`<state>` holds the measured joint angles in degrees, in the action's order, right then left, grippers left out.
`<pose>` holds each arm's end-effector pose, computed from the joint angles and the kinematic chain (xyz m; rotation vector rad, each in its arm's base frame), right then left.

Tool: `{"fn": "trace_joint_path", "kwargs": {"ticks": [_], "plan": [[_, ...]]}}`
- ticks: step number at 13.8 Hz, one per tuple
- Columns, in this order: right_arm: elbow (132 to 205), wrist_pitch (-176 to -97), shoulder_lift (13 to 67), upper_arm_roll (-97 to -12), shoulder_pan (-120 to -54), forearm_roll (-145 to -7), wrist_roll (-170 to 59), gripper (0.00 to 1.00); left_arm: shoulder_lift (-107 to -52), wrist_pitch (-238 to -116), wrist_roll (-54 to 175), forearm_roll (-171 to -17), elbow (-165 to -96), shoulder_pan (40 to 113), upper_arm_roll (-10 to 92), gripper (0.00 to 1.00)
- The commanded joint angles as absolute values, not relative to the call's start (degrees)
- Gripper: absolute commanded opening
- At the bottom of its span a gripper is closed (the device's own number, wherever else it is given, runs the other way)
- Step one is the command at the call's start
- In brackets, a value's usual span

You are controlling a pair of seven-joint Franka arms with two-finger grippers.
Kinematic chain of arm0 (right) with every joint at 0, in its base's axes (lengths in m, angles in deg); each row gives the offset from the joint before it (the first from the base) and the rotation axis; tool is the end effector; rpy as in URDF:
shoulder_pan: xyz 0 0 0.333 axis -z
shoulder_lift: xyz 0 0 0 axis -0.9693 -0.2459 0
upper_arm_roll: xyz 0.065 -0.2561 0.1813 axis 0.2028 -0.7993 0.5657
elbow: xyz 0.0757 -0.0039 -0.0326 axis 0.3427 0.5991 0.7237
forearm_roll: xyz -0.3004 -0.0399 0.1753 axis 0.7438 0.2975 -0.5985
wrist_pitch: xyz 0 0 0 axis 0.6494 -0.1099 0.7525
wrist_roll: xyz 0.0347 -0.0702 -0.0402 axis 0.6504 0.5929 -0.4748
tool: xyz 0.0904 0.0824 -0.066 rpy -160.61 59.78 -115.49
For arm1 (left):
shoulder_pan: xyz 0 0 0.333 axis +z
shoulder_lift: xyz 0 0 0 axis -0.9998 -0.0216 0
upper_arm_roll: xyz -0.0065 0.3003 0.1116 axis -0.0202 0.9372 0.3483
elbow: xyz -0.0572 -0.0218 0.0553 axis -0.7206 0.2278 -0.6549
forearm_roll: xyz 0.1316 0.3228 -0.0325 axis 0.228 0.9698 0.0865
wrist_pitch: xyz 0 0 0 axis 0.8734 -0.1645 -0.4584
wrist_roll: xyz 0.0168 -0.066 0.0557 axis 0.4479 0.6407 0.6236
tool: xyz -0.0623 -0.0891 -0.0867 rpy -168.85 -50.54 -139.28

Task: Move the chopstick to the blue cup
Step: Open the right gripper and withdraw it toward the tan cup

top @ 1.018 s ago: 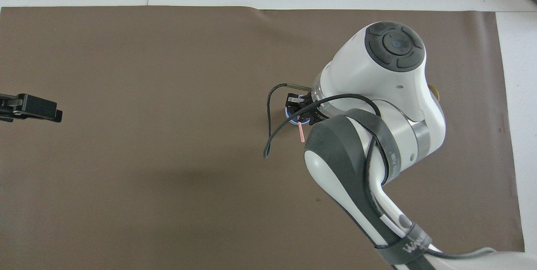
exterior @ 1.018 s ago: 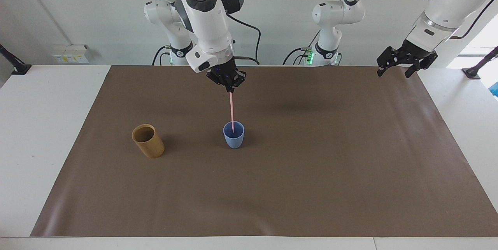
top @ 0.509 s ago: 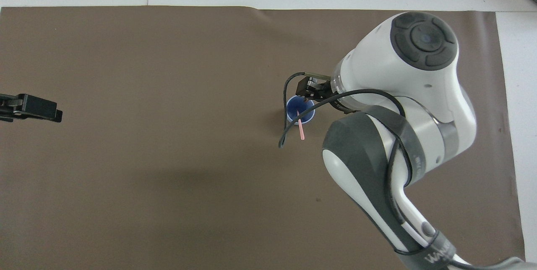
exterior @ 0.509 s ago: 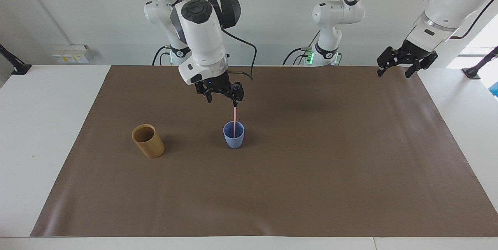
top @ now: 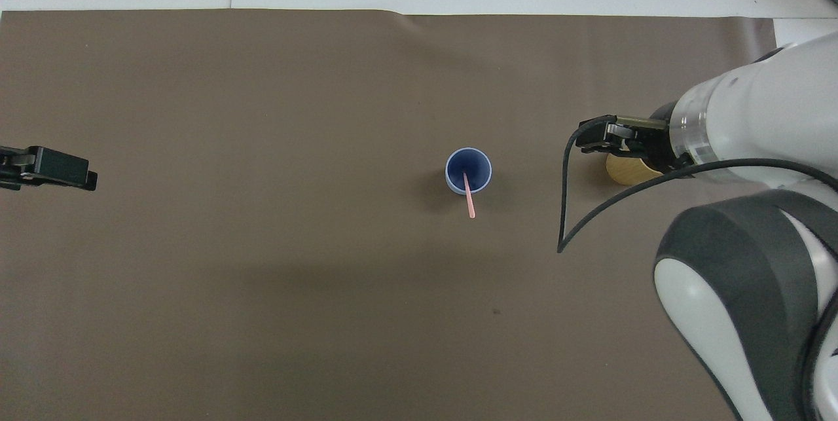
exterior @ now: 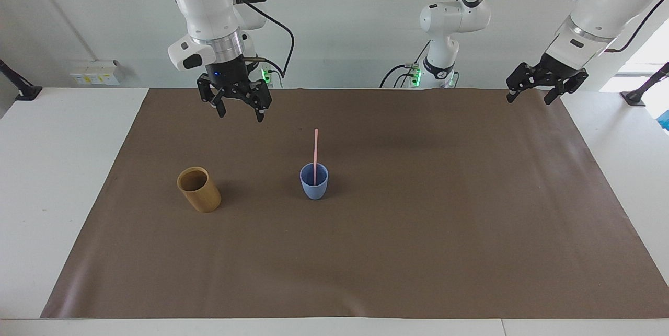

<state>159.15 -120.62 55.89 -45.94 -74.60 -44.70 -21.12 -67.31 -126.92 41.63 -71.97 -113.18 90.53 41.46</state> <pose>0.5150 0.1295 0.5859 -3.0862 0.3337 -0.1965 0.4925 -0.0185 0.5970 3.0795 -0.1198 -0.0535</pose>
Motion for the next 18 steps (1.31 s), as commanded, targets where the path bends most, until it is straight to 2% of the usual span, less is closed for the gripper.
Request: {"fn": "trace_joint_path", "kwargs": {"ticks": [1,4,7,18], "plan": [[160.9,-120.9,57.2,-45.7,-73.4,-44.2,-23.5,1.0,-66.4,-127.0,41.7,-71.0,-114.1,90.9,41.2,1.0],[160.4,-120.9,57.1,-45.8,-72.3,-44.2,-26.6,1.0,-66.4,-127.0,41.7,-71.0,-114.0,90.9,41.2,1.0],[158.4,-115.7,57.3,-46.8,-70.8,-44.2,-32.1,1.0,-66.4,-127.0,41.7,-71.0,-114.1,90.9,41.2,1.0],[157.2,-108.2,60.0,-53.0,-73.8,-44.3,-36.3,1.0,-66.4,-127.0,41.7,-71.0,-114.1,90.9,41.2,1.0]]}}
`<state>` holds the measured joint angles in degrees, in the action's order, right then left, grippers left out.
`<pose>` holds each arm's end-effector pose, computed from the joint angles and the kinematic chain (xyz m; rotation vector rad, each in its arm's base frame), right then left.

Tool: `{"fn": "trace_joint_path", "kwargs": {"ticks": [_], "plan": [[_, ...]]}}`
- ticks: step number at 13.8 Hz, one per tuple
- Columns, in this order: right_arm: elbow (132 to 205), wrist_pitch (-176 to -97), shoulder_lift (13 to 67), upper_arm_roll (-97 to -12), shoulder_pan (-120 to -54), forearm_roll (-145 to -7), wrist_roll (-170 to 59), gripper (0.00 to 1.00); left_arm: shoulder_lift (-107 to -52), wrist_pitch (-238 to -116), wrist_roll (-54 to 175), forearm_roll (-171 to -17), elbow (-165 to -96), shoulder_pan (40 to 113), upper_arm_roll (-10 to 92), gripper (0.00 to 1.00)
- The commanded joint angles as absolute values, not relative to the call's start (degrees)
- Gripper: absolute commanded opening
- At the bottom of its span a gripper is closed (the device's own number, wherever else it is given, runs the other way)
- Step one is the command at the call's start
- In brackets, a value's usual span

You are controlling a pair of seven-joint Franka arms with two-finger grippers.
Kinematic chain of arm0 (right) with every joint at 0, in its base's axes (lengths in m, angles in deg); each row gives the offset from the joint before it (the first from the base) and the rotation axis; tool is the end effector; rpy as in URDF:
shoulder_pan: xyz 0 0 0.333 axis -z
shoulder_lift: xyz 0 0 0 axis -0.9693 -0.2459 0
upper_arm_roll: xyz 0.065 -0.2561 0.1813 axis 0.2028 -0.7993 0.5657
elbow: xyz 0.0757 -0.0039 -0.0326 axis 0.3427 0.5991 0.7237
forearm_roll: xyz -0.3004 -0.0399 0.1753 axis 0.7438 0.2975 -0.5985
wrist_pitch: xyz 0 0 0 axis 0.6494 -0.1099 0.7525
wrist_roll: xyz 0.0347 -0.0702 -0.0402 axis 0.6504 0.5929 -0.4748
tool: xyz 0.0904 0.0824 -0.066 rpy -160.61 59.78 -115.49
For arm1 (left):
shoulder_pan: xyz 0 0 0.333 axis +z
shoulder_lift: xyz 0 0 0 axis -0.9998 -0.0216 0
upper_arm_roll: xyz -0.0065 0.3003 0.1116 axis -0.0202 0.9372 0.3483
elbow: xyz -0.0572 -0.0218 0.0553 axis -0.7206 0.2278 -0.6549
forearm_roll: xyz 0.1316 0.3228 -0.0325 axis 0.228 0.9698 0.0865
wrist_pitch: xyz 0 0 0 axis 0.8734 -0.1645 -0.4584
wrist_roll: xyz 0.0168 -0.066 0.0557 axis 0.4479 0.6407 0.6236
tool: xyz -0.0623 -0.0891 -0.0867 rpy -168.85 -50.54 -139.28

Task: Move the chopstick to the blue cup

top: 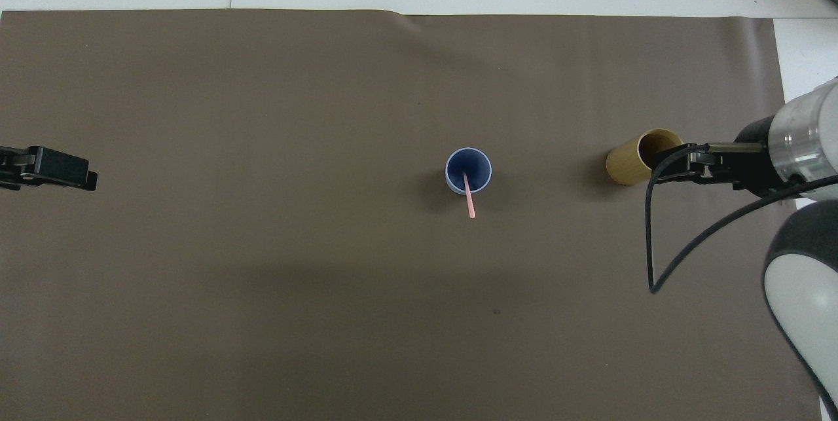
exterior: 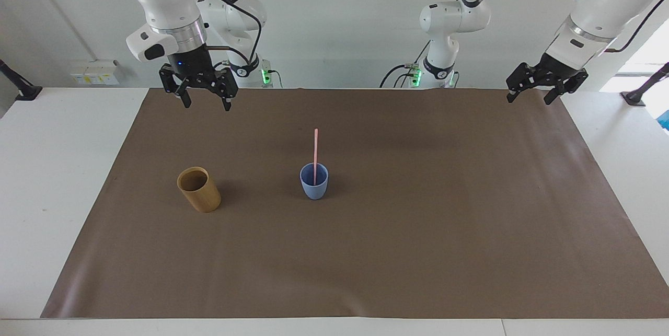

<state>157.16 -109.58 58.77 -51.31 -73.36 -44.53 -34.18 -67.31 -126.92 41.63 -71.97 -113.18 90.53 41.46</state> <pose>0.4901 0.0660 0.6078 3.1151 -0.1636 0.0397 0.4925 -0.0185 0.5970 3.0795 -0.1198 -0.0535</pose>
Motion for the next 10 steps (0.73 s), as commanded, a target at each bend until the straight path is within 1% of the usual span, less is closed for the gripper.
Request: {"fn": "trace_joint_path", "kwargs": {"ticks": [1,4,10], "plan": [[157.4,-107.5,60.6,-54.3,-74.0,-44.6,-36.6,1.0,-66.4,-127.0,41.7,-71.0,-114.1,90.9,41.2,1.0],[157.5,-107.4,60.7,-59.0,-78.0,-45.5,-37.7,1.0,-66.4,-127.0,41.7,-71.0,-114.1,90.9,41.2,1.0],[156.5,-107.2,59.9,-59.0,-77.3,-45.6,-37.7,1.0,-66.4,-127.0,41.7,-71.0,-114.1,90.9,41.2,1.0]]}}
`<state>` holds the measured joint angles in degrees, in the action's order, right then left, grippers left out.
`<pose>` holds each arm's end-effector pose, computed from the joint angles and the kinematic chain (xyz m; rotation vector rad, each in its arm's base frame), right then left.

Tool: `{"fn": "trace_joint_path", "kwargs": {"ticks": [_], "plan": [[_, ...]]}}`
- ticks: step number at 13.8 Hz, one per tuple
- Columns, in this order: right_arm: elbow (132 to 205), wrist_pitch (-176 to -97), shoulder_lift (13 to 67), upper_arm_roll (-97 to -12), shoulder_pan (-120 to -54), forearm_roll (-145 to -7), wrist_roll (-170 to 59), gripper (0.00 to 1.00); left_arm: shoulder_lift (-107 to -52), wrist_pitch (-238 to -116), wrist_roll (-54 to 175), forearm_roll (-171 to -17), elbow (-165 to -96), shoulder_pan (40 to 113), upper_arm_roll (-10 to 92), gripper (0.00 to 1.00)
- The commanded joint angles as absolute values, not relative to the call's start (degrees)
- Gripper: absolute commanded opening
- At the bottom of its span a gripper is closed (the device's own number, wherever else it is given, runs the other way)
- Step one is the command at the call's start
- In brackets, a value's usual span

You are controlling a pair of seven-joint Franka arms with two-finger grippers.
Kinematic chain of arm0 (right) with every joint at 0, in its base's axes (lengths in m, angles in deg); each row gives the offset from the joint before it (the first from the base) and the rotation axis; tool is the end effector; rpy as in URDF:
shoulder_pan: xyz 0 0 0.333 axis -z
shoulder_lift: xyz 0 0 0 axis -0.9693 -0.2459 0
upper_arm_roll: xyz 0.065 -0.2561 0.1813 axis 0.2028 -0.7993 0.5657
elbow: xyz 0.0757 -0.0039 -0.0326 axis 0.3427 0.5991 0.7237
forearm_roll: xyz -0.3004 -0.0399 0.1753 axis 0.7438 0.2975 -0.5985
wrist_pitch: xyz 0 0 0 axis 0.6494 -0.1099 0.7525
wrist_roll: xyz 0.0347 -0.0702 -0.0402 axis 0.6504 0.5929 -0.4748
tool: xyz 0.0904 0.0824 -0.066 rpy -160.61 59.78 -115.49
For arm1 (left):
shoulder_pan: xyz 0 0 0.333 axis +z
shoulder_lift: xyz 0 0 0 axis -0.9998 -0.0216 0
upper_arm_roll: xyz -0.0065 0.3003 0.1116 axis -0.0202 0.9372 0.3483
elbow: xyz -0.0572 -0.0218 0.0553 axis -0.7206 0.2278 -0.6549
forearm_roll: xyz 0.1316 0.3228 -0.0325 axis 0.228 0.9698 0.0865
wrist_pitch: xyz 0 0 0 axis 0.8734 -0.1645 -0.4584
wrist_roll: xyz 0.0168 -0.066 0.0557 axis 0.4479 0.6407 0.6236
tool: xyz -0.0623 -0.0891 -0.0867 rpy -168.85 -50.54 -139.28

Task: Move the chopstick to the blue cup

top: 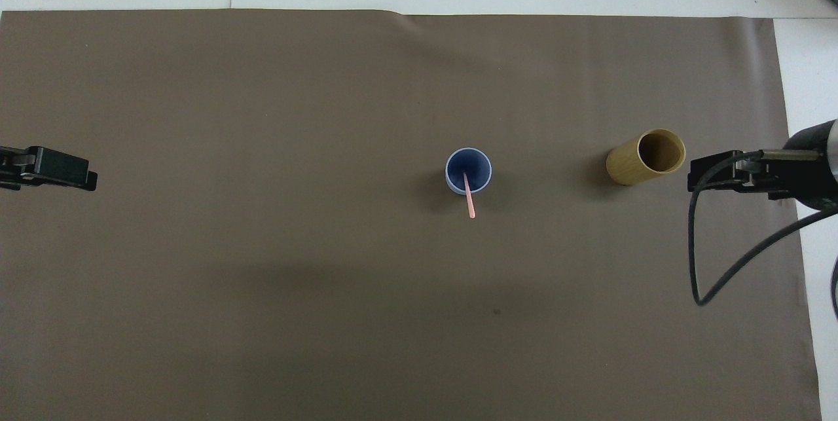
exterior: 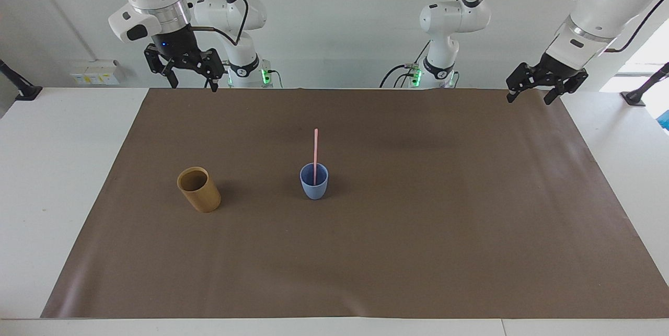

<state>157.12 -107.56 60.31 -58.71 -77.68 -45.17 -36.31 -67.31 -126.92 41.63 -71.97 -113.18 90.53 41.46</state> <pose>0.4805 0.0386 0.6184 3.1286 -0.1905 0.0239 0.4925 -0.0185 0.5970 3.0795 -0.1198 -0.0535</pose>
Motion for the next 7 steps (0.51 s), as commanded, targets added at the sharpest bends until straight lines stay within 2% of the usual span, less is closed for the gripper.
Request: {"fn": "trace_joint_path", "kwargs": {"ticks": [1,4,7], "plan": [[156.0,-106.7,59.6,-59.0,-76.8,-45.2,-37.7,1.0,-66.4,-127.0,41.7,-71.0,-114.1,90.9,41.2,1.0],[152.0,-105.8,57.0,-59.0,-76.6,-45.3,-38.2,1.0,-66.4,-127.0,41.7,-71.0,-114.0,90.9,41.2,1.0],[152.0,-105.7,57.0,-59.0,-76.5,-45.8,-38.2,1.0,-66.4,-127.0,41.7,-71.0,-114.1,90.9,41.2,1.0]]}}
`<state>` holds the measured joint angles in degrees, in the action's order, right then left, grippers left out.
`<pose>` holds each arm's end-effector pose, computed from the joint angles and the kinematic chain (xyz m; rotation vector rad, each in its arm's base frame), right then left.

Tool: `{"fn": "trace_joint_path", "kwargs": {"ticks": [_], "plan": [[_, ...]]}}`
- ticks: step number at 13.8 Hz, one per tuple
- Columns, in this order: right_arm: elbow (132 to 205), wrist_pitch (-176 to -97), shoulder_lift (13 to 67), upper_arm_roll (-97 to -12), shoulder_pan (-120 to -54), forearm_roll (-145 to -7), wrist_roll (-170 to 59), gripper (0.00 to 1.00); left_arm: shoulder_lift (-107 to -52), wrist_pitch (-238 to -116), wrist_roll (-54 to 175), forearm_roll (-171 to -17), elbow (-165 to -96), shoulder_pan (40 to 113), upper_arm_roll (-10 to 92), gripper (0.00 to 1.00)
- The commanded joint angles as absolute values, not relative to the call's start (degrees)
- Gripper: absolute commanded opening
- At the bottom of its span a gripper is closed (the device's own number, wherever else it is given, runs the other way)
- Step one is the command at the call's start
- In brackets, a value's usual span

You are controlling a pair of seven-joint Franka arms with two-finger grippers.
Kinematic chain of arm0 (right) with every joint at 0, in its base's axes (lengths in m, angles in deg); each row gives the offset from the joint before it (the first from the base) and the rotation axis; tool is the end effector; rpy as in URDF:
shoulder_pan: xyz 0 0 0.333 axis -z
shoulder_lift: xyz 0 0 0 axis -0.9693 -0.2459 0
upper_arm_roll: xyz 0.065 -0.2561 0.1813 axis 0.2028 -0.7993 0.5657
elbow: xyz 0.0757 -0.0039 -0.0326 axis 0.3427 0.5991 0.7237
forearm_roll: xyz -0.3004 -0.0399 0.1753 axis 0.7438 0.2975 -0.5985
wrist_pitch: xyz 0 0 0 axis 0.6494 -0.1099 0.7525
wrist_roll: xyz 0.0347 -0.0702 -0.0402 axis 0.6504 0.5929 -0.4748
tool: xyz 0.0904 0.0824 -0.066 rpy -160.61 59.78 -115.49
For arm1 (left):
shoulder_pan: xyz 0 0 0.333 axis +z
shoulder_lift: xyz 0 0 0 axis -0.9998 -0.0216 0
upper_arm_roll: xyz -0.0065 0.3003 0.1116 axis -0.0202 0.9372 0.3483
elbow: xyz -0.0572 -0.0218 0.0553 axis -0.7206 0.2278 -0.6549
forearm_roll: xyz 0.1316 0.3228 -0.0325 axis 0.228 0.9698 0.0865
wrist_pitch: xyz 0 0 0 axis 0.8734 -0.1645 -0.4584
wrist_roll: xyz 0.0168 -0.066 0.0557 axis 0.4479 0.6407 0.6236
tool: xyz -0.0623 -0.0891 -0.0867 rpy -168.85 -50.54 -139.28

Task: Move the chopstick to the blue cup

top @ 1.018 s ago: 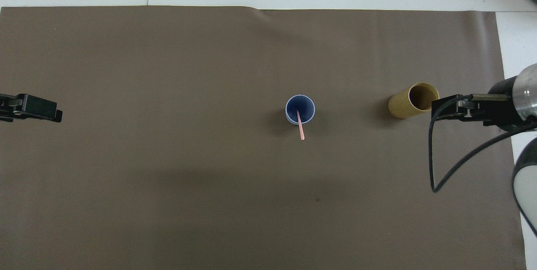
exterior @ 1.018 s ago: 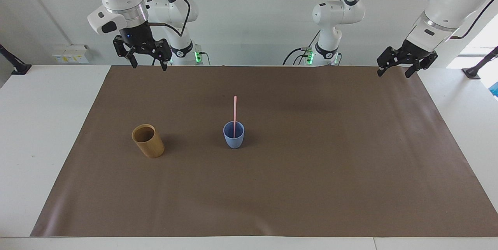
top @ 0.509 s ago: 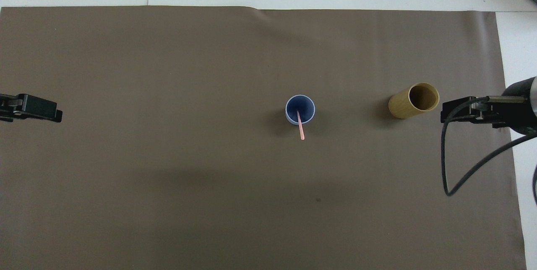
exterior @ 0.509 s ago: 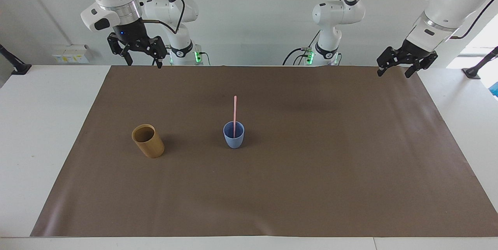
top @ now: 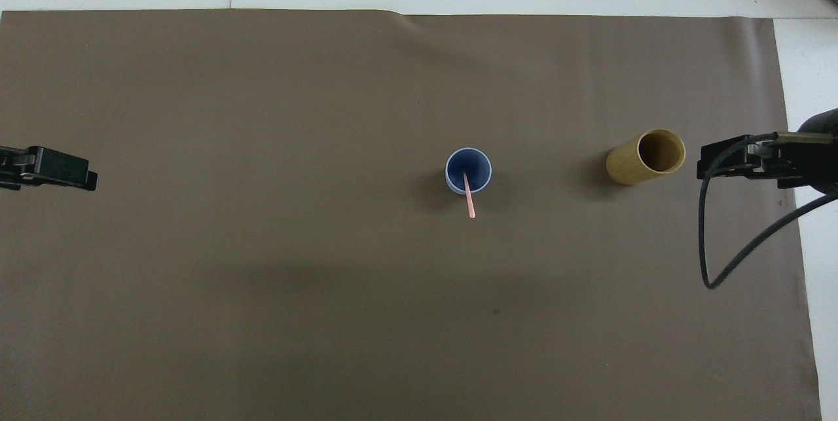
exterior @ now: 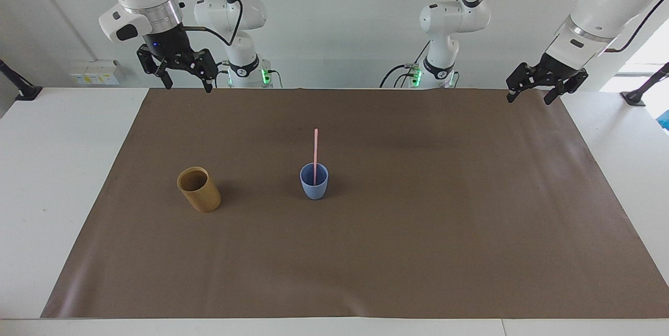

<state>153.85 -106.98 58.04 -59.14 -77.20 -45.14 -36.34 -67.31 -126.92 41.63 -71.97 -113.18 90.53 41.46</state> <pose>0.4932 0.0311 0.6225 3.1294 -0.2147 0.0349 0.4925 -0.0185 0.5970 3.0795 -0.1198 -0.0535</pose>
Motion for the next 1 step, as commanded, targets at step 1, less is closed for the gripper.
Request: {"fn": "trace_joint_path", "kwargs": {"ticks": [1], "plan": [[152.0,-105.7,57.0,-59.0,-76.5,-45.8,-38.2,1.0,-66.4,-127.0,41.7,-71.0,-114.1,90.9,41.2,1.0]]}}
